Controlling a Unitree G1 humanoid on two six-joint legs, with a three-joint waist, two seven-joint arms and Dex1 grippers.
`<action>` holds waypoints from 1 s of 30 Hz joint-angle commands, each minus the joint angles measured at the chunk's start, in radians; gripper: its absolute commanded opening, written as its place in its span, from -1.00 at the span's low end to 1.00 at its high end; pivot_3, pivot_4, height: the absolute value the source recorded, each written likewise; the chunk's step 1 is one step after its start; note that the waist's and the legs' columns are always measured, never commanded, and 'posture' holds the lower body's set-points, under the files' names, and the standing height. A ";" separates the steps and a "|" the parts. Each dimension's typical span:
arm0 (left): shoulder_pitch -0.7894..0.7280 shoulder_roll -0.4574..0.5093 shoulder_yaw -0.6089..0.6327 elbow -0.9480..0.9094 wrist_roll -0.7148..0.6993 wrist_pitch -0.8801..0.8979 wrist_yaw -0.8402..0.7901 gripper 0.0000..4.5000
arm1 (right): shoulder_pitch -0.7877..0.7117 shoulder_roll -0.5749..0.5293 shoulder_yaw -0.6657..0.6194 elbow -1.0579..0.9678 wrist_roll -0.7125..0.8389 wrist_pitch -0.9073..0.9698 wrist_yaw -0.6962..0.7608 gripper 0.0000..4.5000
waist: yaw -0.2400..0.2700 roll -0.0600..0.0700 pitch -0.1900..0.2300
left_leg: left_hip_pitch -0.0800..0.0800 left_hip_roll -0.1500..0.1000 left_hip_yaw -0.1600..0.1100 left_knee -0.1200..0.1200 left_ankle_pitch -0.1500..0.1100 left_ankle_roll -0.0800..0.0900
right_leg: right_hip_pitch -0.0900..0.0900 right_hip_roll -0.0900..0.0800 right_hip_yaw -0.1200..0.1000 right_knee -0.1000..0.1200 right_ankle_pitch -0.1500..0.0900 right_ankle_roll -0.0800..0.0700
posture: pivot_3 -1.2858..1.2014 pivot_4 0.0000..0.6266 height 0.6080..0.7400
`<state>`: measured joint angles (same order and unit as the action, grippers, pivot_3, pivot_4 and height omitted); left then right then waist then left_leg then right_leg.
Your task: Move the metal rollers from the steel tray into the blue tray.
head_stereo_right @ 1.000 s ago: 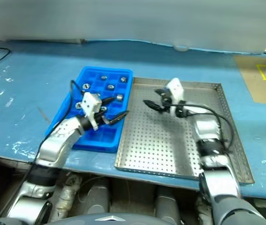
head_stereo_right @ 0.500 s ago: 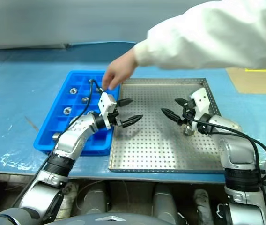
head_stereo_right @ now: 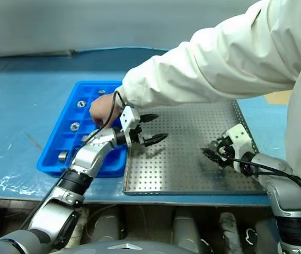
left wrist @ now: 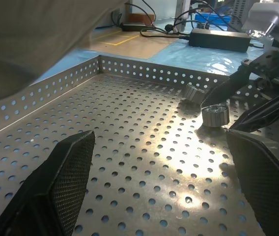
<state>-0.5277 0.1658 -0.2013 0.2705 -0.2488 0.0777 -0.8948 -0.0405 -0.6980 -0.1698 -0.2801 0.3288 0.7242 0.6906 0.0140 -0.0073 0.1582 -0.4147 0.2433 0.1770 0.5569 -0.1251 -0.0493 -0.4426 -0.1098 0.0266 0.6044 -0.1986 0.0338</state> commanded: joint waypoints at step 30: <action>0.128 0.110 0.198 -0.254 -0.028 0.097 0.215 0.99 | -0.641 0.328 0.259 0.364 0.035 -0.198 0.133 -0.21 | 0.026 0.000 0.000 | -0.003 0.001 0.000 -0.005 0.001 -0.001 | -0.005 0.000 -0.003 0.001 0.004 -0.007 | 0.05 -0.52 1.00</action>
<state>-0.4092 0.2617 -0.0323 0.0913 -0.2577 0.1670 -0.6981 -0.6352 -0.3856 0.0787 0.0479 0.3744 0.5811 0.8054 0.0403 -0.0076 0.1584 -0.4185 0.2441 0.1768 0.5519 -0.1244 -0.0503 -0.4479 -0.1097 0.0238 0.6056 -0.1944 0.0267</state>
